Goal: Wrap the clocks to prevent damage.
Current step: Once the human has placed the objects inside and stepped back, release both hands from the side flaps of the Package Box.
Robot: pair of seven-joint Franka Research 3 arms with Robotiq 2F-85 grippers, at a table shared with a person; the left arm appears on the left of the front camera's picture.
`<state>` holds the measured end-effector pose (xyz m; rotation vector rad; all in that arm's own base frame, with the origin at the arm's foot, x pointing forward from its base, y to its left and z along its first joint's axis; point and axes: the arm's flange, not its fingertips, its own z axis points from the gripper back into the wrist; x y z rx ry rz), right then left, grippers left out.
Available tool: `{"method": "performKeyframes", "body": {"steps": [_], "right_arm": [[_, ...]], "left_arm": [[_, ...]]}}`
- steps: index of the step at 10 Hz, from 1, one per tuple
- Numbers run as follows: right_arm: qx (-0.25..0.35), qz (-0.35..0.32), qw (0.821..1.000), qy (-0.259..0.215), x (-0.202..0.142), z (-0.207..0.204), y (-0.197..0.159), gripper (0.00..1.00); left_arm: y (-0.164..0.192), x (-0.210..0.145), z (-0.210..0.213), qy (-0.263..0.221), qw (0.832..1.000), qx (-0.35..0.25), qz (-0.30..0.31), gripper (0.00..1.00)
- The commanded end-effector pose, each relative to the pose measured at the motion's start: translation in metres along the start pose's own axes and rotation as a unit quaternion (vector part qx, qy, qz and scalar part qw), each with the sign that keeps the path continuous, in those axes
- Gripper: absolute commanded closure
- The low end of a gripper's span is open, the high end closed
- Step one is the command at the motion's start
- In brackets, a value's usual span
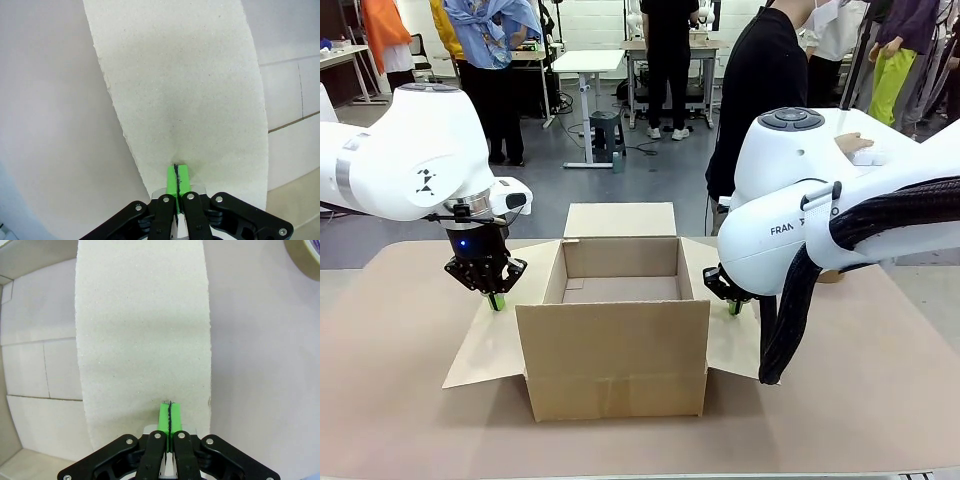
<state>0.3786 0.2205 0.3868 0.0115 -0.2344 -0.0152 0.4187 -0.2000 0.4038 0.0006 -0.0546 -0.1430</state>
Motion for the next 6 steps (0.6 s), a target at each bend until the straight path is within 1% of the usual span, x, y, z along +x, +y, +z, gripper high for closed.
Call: {"method": "performKeyframes", "body": {"steps": [1,6], "right_arm": [[-0.001,-0.001,1.000,0.002,-0.0008,-0.0024,-0.0005,0.99],[-0.001,-0.001,1.000,0.002,-0.0008,-0.0024,-0.0005,0.99]], "left_arm": [[-0.0002,-0.0004,-0.0005,0.001,1.000,0.002,-0.002,1.00],[-0.0002,-0.0004,-0.0005,0.001,1.000,0.002,-0.002,1.00]]}}
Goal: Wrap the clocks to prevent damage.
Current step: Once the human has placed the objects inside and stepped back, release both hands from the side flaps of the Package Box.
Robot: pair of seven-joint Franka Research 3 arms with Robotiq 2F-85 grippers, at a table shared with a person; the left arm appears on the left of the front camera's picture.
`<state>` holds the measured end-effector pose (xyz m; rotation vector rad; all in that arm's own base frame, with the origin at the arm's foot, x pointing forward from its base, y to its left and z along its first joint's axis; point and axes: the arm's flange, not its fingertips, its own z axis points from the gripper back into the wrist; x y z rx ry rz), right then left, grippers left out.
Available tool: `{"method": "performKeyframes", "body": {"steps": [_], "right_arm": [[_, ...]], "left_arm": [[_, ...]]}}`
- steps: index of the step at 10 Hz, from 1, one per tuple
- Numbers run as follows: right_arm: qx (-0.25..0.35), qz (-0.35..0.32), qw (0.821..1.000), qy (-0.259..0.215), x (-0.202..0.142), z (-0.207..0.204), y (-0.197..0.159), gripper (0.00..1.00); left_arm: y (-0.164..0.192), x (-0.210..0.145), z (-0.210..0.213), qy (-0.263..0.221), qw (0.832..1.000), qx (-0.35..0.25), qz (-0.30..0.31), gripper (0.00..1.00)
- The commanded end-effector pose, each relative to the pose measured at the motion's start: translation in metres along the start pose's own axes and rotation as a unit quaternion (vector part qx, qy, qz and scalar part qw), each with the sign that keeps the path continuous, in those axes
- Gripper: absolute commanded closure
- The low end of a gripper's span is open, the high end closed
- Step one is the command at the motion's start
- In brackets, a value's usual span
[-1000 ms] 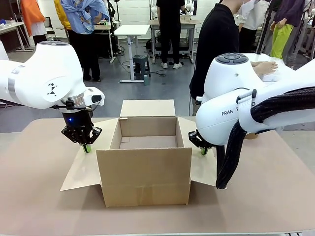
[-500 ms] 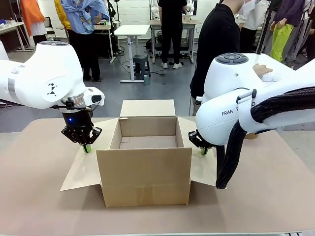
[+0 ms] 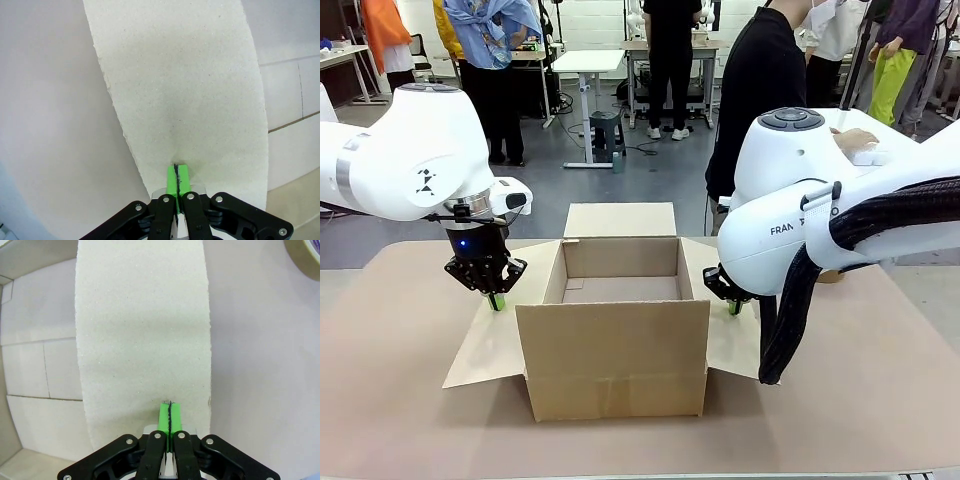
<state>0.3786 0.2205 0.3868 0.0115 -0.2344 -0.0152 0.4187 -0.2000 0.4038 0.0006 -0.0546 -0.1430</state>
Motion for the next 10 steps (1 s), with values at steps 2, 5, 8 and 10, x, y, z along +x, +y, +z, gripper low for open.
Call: {"method": "performKeyframes", "body": {"steps": [2,5,8,10], "right_arm": [[-0.001,-0.001,1.000,0.002,-0.0008,-0.0024,-0.0005,0.99],[-0.001,-0.001,1.000,0.002,-0.0008,-0.0024,-0.0005,0.99],[-0.001,-0.001,1.000,0.002,-0.0008,-0.0024,-0.0005,0.99],[-0.001,-0.001,1.000,0.002,-0.0008,-0.0024,-0.0005,0.99]], "left_arm": [[-0.0002,-0.0004,-0.0005,0.001,1.000,0.002,-0.002,1.00],[-0.0002,-0.0004,-0.0005,0.001,1.000,0.002,-0.002,1.00],[-0.0002,-0.0004,-0.0005,0.001,1.000,0.002,-0.002,1.00],[-0.0002,-0.0004,-0.0005,0.001,1.000,0.002,-0.002,1.00]]}}
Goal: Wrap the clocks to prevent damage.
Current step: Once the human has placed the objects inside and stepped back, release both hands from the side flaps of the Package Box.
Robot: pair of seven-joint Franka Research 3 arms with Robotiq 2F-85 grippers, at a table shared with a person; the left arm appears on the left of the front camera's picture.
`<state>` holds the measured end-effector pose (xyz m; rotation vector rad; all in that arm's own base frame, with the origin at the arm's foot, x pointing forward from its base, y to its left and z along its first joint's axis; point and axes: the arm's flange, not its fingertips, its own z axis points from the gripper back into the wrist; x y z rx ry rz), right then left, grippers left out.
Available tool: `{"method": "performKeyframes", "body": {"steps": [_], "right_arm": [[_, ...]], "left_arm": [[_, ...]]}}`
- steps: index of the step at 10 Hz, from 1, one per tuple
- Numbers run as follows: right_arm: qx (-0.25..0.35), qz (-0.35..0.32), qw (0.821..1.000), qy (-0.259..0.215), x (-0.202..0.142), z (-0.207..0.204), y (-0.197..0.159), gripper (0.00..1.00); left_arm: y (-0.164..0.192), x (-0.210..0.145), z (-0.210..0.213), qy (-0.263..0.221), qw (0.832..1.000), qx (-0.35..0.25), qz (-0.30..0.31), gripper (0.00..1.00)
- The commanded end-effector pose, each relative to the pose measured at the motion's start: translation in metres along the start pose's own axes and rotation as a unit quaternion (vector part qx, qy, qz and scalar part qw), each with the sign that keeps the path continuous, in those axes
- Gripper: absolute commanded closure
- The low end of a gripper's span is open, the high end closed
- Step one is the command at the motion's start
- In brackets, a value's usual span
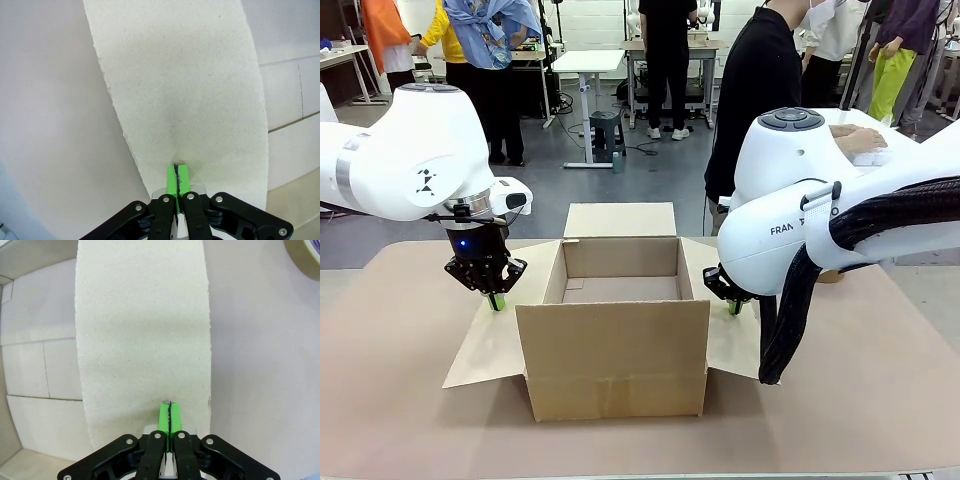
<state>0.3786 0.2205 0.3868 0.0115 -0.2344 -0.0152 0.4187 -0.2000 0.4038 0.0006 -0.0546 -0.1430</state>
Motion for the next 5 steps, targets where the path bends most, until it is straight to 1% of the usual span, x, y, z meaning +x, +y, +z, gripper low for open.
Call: {"method": "performKeyframes", "body": {"steps": [1,5], "right_arm": [[-0.001,-0.001,1.000,0.002,-0.0008,-0.0024,-0.0005,0.99],[-0.001,-0.001,1.000,0.002,-0.0008,-0.0024,-0.0005,0.99]], "left_arm": [[-0.0002,-0.0004,-0.0005,0.001,1.000,0.002,-0.002,1.00],[-0.0002,-0.0004,-0.0005,0.001,1.000,0.002,-0.002,1.00]]}}
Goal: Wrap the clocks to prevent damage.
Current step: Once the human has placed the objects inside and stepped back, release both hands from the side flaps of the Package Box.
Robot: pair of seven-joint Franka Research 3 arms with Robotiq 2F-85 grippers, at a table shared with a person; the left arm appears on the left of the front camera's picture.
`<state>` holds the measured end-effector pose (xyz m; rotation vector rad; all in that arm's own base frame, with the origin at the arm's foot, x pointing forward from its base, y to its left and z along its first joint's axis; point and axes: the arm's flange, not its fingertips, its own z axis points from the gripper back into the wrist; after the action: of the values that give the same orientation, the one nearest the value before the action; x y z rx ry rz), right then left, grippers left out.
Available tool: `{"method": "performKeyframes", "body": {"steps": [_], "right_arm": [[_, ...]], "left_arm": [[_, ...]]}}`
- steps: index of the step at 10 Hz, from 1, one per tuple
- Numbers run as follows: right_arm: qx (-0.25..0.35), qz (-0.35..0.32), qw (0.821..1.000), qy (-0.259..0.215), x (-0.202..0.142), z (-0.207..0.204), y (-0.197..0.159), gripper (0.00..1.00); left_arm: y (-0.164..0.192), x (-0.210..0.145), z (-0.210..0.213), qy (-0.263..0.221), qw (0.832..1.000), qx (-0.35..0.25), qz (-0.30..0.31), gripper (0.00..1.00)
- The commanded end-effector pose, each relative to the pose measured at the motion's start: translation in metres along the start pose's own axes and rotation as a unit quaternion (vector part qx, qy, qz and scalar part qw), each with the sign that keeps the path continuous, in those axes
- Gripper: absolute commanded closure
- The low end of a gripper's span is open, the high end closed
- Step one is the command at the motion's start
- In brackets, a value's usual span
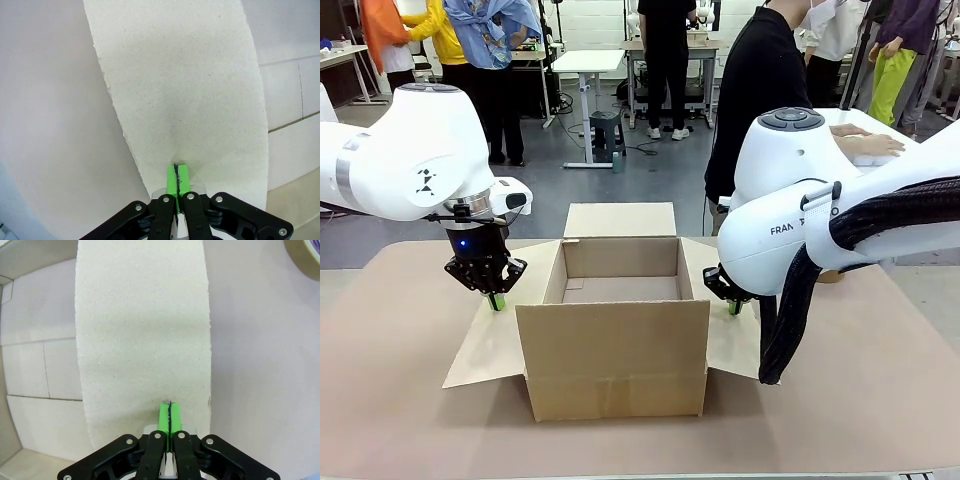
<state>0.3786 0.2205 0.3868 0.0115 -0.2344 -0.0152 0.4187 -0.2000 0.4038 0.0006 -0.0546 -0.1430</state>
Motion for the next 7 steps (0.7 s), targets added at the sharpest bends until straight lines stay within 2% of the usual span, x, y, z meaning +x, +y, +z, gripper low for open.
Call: {"method": "performKeyframes", "body": {"steps": [1,7], "right_arm": [[-0.001,-0.001,1.000,0.002,-0.0008,-0.0024,-0.0005,0.99],[-0.001,-0.001,1.000,0.002,-0.0008,-0.0024,-0.0005,0.99]], "left_arm": [[-0.0002,-0.0004,-0.0005,0.001,1.000,0.002,-0.002,1.00],[-0.0002,-0.0004,-0.0005,0.001,1.000,0.002,-0.002,1.00]]}}
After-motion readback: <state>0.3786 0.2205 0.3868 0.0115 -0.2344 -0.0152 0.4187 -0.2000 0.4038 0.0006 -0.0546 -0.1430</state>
